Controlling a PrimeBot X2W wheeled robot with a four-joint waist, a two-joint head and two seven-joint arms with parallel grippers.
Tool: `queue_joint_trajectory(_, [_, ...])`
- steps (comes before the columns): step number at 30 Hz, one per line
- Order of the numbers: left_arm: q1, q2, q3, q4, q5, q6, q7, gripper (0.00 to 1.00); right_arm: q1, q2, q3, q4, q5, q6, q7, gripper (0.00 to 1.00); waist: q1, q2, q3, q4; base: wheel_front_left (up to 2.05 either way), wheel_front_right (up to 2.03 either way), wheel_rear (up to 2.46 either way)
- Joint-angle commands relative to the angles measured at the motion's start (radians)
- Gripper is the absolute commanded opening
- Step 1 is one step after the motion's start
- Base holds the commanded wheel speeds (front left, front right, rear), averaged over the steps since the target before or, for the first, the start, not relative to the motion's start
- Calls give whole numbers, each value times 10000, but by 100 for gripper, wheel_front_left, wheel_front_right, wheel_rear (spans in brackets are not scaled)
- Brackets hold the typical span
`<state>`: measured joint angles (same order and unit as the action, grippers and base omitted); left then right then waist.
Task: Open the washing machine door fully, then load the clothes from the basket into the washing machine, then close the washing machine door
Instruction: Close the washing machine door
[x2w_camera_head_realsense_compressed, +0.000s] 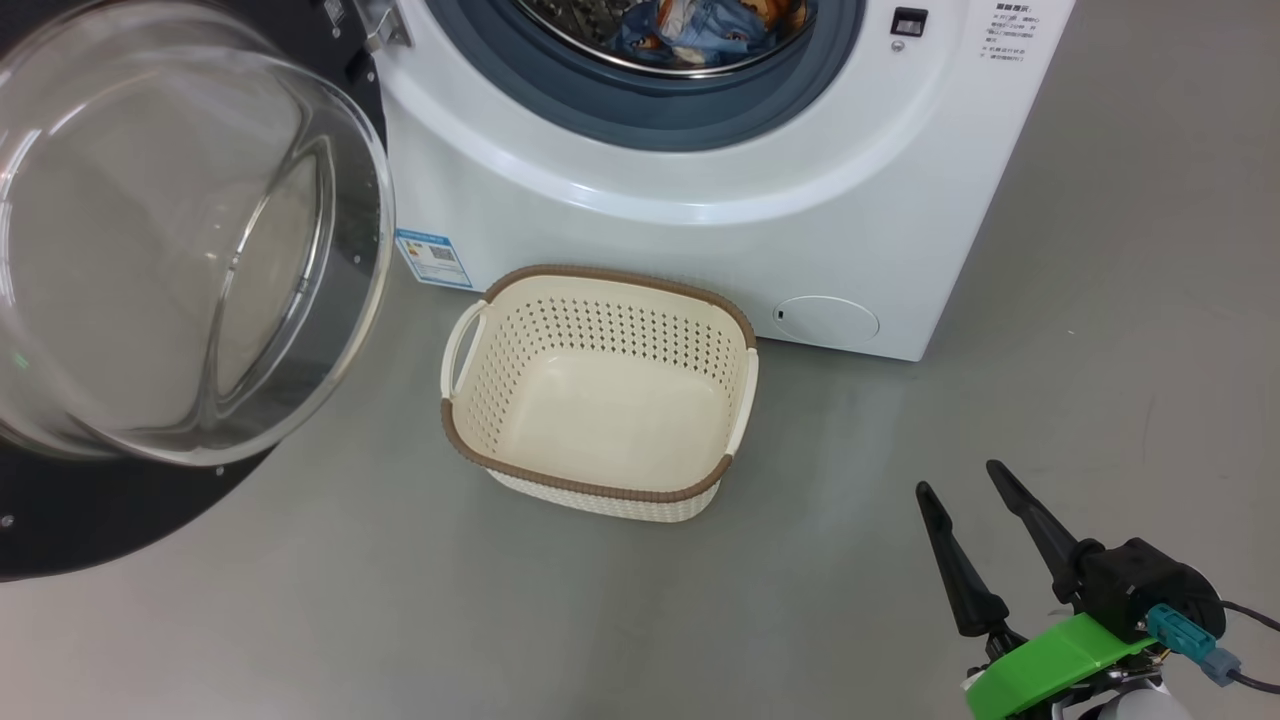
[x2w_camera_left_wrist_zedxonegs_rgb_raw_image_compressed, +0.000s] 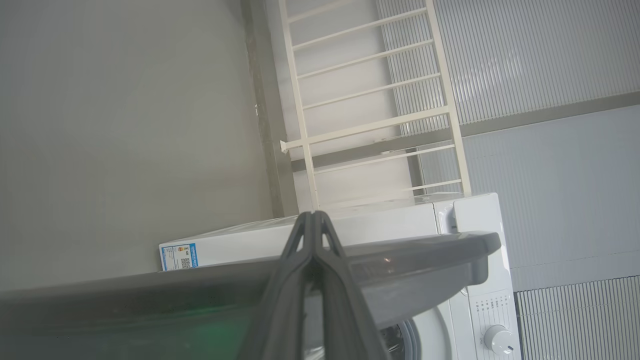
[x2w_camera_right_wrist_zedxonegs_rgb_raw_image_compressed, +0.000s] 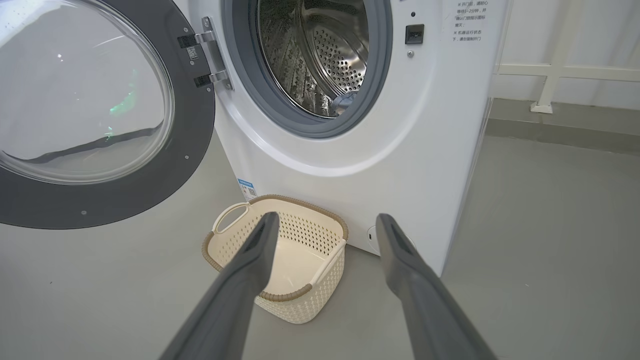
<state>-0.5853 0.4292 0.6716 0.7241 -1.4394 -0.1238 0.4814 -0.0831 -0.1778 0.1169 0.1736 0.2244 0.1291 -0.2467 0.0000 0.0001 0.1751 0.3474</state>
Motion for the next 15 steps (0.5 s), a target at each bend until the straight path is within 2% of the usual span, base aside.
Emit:
queue_joint_trajectory(1, [245,613,80,-315,-20,-68,163,0,-206,5,266,-239,28,16,2,100,0,-1,-17,-6,0,0,0])
queue_joint_trajectory(15, [1009,341,-439,-919,-159,-69,1179,0,-210,72,313,-55,156,16,-39,100,0,-1,-97,28,0,0,0])
